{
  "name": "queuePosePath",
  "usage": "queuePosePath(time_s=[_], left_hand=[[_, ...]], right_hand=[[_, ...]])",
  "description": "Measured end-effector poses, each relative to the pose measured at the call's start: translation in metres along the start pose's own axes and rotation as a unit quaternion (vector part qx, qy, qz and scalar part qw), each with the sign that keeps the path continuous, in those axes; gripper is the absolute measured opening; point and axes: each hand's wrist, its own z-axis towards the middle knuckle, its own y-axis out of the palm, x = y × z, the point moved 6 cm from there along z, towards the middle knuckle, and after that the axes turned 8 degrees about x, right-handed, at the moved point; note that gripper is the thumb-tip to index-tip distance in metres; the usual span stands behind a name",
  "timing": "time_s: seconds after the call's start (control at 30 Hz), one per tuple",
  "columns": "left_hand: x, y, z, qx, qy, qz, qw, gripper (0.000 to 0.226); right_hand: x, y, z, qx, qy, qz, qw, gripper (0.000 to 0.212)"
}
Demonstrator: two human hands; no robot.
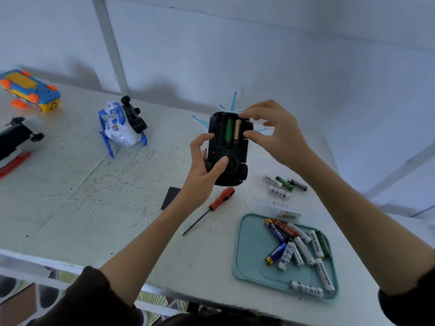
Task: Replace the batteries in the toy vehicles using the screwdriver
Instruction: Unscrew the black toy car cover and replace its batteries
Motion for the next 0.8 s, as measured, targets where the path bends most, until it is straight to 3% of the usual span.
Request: queuePosePath(time_s=[0.1,0.2,0.3,0.4,0.57,0.8], left_hand=[[-0.002,-0.002,0.004,0.006,0.005,0.012,1.0,0.042],[-0.004,-0.003,0.007,0.007,0.011,0.022,1.0,0.042],[-0.008,-0.002,0.008,-0.001,0.009,0.025,1.0,0.042],[-0.013,-0.002,0.009,-0.006,0.001,0.03,1.0,0.042],[-0.016,0.004,0.007,-0.015,-0.012,0.028,0.999,0.041],[-0.017,0.006,0.007,-0.012,-0.023,0.02,0.999,0.04]], right_hand=[[-0.006,-0.019,-0.022,-0.017,-0.019,-0.008,1.0,0.021],[-0.009,-0.018,-0.056,-0.157,-0.023,0.02,0.987,0.013],[0.003,-0.008,-0.098,-0.312,-0.001,-0.07,0.948,0.017],[0.016,-0.003,-0.128,-0.401,0.004,-0.194,0.895,0.035],[0.026,0.004,-0.146,-0.446,0.012,-0.275,0.852,0.059],[0.028,0.012,-0.147,-0.455,-0.012,-0.298,0.839,0.055]])
